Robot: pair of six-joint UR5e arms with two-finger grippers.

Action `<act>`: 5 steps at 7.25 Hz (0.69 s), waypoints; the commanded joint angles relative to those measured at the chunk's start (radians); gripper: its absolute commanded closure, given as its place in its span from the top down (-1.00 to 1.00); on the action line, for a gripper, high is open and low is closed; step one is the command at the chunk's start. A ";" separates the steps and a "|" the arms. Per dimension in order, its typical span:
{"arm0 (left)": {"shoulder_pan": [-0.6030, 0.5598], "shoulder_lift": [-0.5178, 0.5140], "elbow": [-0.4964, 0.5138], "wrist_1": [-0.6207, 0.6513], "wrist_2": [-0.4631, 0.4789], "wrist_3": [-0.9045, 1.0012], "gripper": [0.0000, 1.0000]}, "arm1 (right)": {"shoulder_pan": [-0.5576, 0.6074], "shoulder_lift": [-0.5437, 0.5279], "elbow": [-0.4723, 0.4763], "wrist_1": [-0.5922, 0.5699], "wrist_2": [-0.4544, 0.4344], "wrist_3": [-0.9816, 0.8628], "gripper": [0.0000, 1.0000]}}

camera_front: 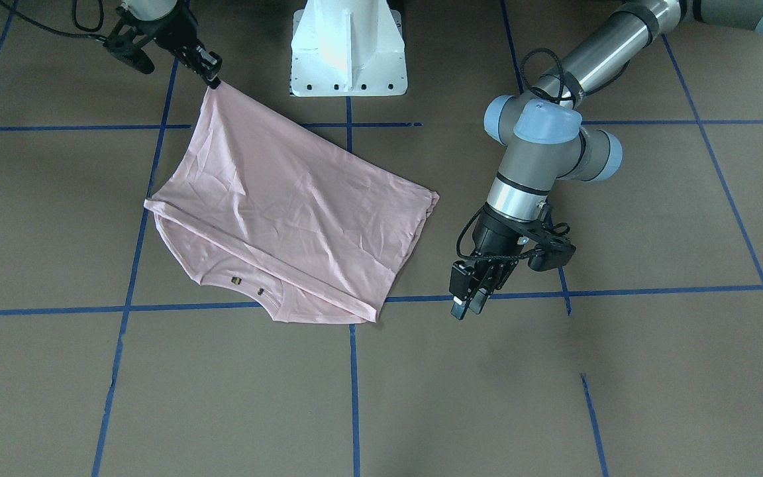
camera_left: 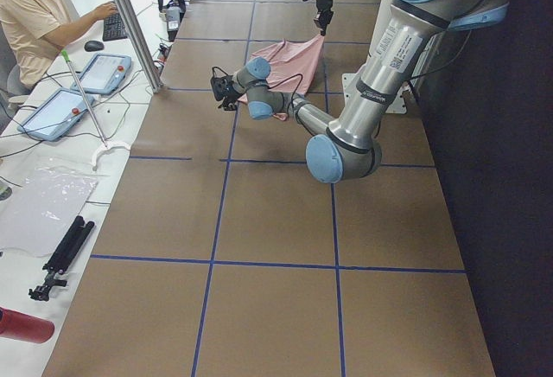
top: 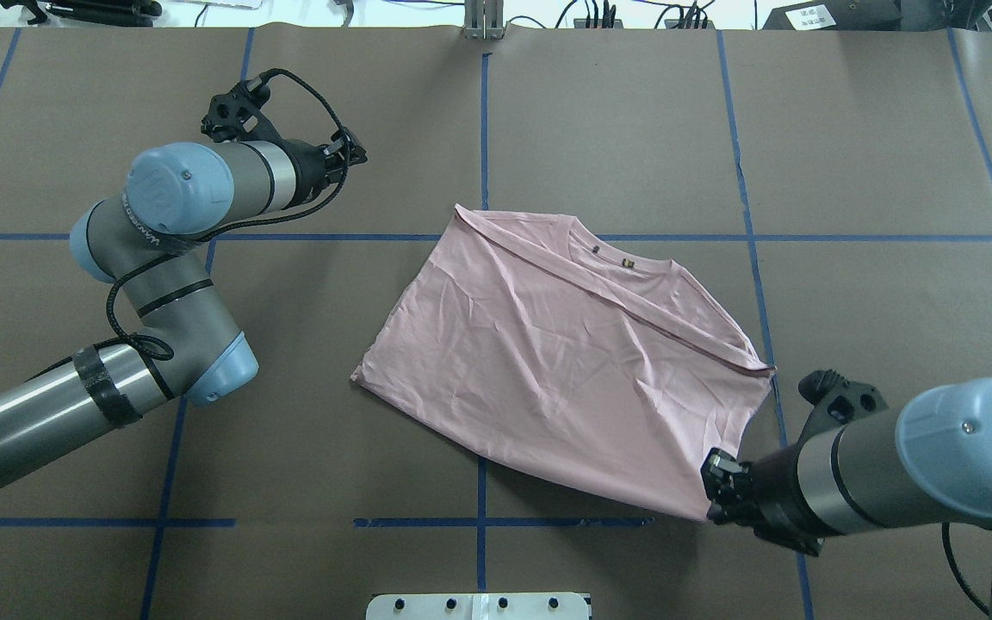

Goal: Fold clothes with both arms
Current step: 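Drag the shirt corner with the right gripper away from the left arm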

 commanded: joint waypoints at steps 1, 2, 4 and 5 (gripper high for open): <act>0.000 0.000 -0.054 -0.042 -0.008 -0.004 -0.01 | -0.145 -0.040 0.004 -0.006 0.033 -0.008 -0.90; 0.002 0.000 -0.068 -0.041 -0.008 -0.007 0.30 | -0.173 -0.037 -0.003 -0.006 0.020 -0.006 0.98; 0.034 0.011 -0.193 -0.023 -0.070 -0.049 0.96 | -0.154 -0.012 -0.031 -0.006 -0.050 -0.005 1.00; 0.078 0.047 -0.260 -0.020 -0.141 -0.130 0.96 | -0.100 0.052 -0.059 -0.008 -0.126 -0.006 1.00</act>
